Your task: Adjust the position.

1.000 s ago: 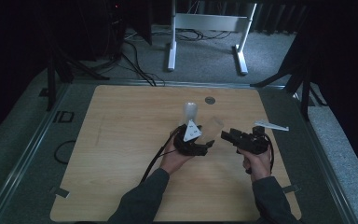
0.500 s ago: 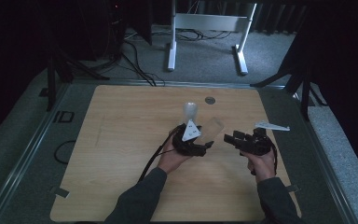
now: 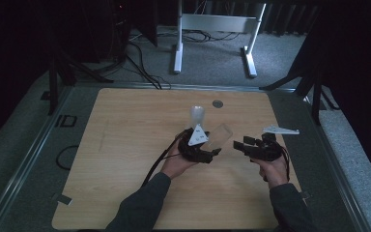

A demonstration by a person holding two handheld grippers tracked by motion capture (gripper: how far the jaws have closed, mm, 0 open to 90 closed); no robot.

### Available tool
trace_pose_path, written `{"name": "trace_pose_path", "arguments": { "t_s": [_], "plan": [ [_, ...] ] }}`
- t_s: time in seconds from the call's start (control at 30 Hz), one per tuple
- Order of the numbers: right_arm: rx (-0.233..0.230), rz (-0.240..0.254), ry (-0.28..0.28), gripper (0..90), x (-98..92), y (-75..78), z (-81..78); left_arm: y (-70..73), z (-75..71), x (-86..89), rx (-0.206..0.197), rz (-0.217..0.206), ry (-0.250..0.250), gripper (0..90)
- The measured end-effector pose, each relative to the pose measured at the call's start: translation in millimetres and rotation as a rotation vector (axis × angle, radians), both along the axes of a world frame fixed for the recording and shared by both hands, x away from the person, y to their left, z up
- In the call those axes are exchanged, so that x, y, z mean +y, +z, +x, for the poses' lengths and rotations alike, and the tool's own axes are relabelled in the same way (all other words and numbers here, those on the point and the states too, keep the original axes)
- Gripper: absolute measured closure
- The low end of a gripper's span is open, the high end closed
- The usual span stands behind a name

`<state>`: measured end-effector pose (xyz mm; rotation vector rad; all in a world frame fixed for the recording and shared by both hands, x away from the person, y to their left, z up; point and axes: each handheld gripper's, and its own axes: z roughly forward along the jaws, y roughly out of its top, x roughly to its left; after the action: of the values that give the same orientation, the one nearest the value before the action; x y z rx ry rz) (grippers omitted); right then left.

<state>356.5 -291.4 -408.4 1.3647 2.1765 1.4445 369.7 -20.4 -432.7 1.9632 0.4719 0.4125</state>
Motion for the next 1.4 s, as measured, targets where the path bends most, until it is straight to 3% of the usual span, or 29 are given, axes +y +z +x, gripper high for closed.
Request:
{"name": "trace_pose_path", "arguments": {
  "t_s": [0.53,1.1,1.4],
  "plan": [
    [-0.018,-0.141,0.051,36.9,6.8,2.8,0.1,1.4,0.4,1.4,0.025,0.062,-0.069,28.3],
    [-0.01,-0.229,0.099,38.5,5.9,5.0,1.4,2.8,3.9,6.8,0.044,0.105,-0.101,28.4],
    [-0.02,-0.293,0.137,38.5,12.5,6.7,1.9,4.0,5.1,10.9,0.064,0.131,-0.141,28.5]
  ]
}}
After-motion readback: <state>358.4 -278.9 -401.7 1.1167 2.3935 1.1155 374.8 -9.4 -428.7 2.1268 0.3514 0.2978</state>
